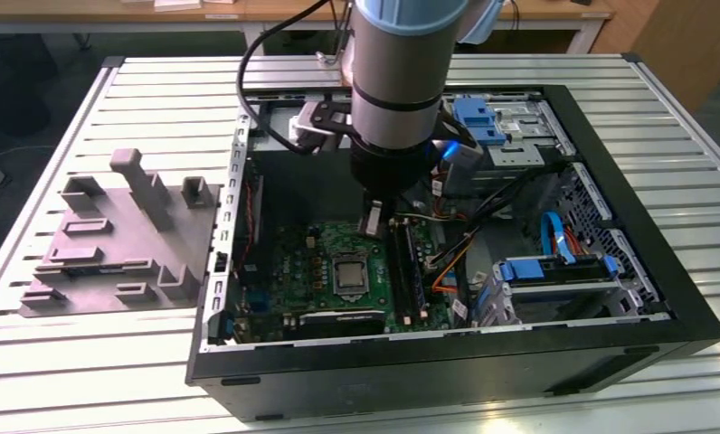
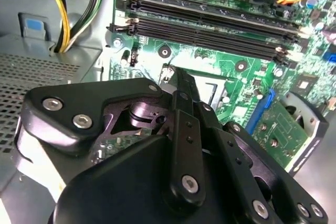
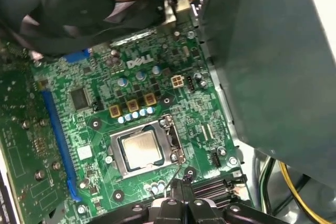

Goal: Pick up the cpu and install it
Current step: 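Install the first cpu locking lever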

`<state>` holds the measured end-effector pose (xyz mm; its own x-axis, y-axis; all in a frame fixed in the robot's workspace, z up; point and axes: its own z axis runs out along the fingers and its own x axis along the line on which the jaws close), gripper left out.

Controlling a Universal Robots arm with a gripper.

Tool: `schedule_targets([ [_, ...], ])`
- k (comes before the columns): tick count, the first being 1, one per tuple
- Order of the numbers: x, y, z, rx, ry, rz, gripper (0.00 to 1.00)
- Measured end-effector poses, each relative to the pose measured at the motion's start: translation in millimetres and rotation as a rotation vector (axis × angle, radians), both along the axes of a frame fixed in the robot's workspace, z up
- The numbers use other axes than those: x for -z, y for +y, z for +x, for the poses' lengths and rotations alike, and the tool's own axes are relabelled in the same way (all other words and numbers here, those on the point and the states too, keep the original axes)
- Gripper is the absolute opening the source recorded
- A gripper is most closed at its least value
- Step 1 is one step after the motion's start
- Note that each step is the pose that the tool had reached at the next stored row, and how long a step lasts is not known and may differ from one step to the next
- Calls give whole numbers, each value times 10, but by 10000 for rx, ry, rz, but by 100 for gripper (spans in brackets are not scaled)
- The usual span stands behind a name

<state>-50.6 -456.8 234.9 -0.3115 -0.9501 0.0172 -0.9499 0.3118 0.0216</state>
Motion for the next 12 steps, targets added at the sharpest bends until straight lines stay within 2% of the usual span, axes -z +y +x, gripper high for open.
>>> schedule_targets([
  [8, 15, -27, -9, -618, -1, 2, 11],
  [12, 32, -28, -9, -1303, 1, -1, 11],
])
